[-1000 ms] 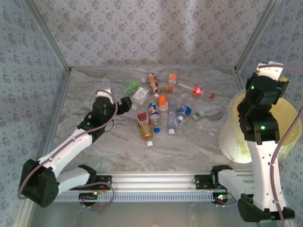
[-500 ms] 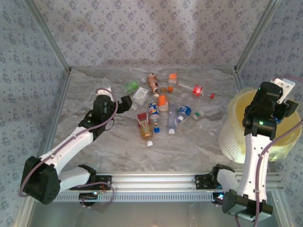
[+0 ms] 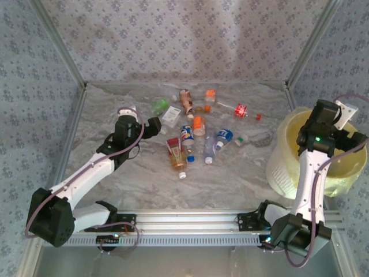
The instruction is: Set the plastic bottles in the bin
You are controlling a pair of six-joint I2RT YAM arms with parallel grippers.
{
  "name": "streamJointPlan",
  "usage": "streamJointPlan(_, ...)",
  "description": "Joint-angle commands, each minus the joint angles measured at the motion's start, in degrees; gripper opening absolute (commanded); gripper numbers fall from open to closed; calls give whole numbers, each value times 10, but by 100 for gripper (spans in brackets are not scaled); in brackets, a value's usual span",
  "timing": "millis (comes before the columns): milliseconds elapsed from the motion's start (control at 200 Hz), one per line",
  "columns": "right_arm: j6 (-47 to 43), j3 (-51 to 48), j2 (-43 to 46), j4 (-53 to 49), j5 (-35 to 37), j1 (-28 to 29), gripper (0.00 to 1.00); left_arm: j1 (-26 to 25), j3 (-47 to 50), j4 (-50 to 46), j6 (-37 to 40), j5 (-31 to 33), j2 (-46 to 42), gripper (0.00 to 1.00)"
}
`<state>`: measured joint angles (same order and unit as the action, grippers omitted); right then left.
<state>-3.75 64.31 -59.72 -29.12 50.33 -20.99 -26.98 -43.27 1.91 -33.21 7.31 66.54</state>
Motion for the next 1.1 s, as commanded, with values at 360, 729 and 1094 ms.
streamJointPlan(360, 46, 114, 31, -69, -51, 191, 100, 9, -18, -31, -18, 15, 3, 98)
streamJointPlan(729, 141, 151, 0, -56, -316, 354, 100, 22, -11, -57, -34, 32, -7, 98)
streamJointPlan(1094, 324, 14, -37, 25, -218, 523, 100, 34, 8, -58, -57, 43, -17, 98)
